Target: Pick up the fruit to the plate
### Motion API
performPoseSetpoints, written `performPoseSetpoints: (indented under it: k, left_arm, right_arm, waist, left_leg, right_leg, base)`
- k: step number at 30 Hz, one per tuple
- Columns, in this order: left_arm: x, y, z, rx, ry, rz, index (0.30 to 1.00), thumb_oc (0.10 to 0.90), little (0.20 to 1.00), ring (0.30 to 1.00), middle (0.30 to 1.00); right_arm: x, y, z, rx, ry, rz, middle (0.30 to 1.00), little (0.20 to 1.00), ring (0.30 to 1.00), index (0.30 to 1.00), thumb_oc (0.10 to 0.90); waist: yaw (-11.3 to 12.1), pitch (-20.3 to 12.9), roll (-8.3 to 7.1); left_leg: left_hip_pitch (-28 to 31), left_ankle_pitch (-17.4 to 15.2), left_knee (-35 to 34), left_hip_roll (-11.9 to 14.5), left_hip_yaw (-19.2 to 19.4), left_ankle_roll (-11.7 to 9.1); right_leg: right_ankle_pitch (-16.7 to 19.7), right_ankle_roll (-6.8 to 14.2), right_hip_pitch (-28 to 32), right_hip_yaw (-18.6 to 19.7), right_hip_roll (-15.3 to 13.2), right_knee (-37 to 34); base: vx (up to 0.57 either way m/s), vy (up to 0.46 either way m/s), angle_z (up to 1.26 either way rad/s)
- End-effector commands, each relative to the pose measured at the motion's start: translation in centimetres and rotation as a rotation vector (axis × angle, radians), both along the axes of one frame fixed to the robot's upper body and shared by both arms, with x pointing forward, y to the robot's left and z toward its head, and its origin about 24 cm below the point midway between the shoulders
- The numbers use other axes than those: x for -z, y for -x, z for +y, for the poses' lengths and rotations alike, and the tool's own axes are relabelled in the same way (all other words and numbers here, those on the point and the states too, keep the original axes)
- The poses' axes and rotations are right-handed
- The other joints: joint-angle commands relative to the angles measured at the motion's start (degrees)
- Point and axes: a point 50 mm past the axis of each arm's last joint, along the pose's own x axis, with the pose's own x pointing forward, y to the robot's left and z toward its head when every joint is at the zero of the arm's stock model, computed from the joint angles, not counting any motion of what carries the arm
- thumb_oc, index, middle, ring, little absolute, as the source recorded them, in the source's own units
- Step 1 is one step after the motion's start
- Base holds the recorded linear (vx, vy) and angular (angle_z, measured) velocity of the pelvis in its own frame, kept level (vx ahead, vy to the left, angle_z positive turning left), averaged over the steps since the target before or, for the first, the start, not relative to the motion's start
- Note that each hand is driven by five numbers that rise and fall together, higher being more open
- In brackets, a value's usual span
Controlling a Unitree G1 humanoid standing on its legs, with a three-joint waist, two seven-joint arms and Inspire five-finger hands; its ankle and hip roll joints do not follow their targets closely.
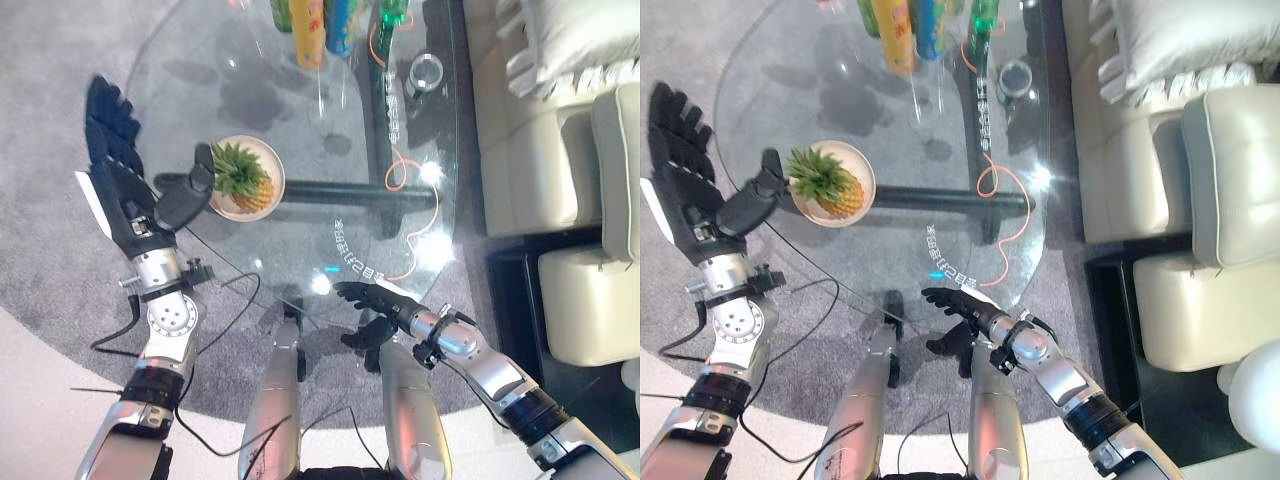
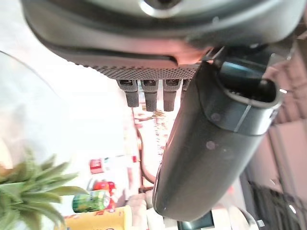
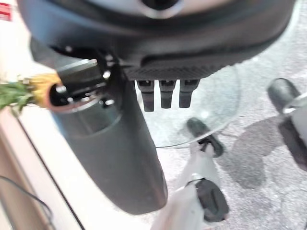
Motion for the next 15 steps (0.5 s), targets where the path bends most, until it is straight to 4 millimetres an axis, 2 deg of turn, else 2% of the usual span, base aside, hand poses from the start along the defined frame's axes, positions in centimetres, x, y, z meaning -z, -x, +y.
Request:
performPoseSetpoints:
  k: [1, 4, 7, 10, 11, 15]
  left_arm:
    - [-0.8, 0.8, 0.2, 0.051, 0.091, -0.078, 0.9, 0.8, 0.9, 0.9, 0.9]
    - [2.6, 1.5, 0.6, 0.063, 0.191, 0.07, 0.9, 0.8, 0.9, 0.9, 0.9]
    - [6.8, 2.6, 0.6, 0.041, 0.275, 0.257, 0.9, 0.8, 0.9, 0.9, 0.9]
    - [9.5, 3.6, 0.6, 0.023, 0.335, 0.394, 0.9, 0.8, 0.9, 0.9, 0.9]
    - [11.4, 4.4, 0.6, 0.009, 0.374, 0.486, 0.9, 0.8, 0.9, 0.9, 0.9]
    - [15.6, 6.7, 0.4, -0.041, 0.477, 0.699, 0.9, 0.8, 0.9, 0.9, 0.9]
  right_arm:
    - [0.1, 0.9, 0.6, -0.056, -0.098, -0.024, 0.9, 0.9, 0.9, 0.9, 0.8]
    - [2.1, 2.1, -0.1, -0.032, -0.1, 0.046, 0.9, 0.9, 0.9, 0.9, 0.8]
    - [4.2, 3.5, -0.8, -0.007, -0.094, 0.129, 0.9, 0.9, 0.9, 0.9, 0.8]
    - [5.5, 4.4, -1.2, 0.017, -0.086, 0.183, 0.9, 0.9, 0.9, 0.9, 0.8]
    - [6.4, 5.0, -1.2, 0.036, -0.086, 0.222, 0.9, 0.9, 0.9, 0.9, 0.8]
    - [8.0, 6.0, -1.4, 0.085, -0.08, 0.284, 0.9, 0.9, 0.9, 0.9, 0.8]
  waist:
    - [1.32, -3.48, -0.95]
    - [1.88, -6.56, -1.19]
    - [2.13, -9.82, -1.68]
    - [2.29, -11.6, -2.01]
    - [2.52, -12.97, -2.2]
    - [2.85, -15.81, -2.31]
  left_leg:
    - [6.86, -8.57, 3.34, -4.03, 1.26, 2.33]
    - [10.5, -7.7, 0.12, -3.47, 0.41, 1.84]
    - [14.35, -7.11, -2.69, -2.75, -0.19, 1.32]
    - [16.23, -6.96, -3.38, -2.28, -0.52, 1.03]
    - [17.4, -6.88, -3.82, -1.84, -0.53, 0.87]
    - [19.78, -6.78, -4.54, -0.99, -0.16, 0.58]
  right_leg:
    - [9.66, 2.63, 10.47, -2.58, 1.02, -17.82]
    - [9.75, 2.47, 15.27, -3.38, 1.16, -21.0]
    - [10.28, 2.31, 20.31, -3.67, 1.45, -24.68]
    - [10.59, 2.14, 22.85, -3.89, 1.42, -26.09]
    - [10.72, 2.01, 24.34, -4.26, 1.38, -26.76]
    - [10.97, 1.68, 27.1, -4.88, 1.33, -27.96]
  base:
    - [0.03, -0.177, 0.15]
    - [0.03, -0.163, 0.1]
    - [0.05, -0.124, 0.13]
    - [0.06, -0.108, 0.07]
    - [0.06, -0.102, 0.12]
    - [0.05, -0.08, 0.09]
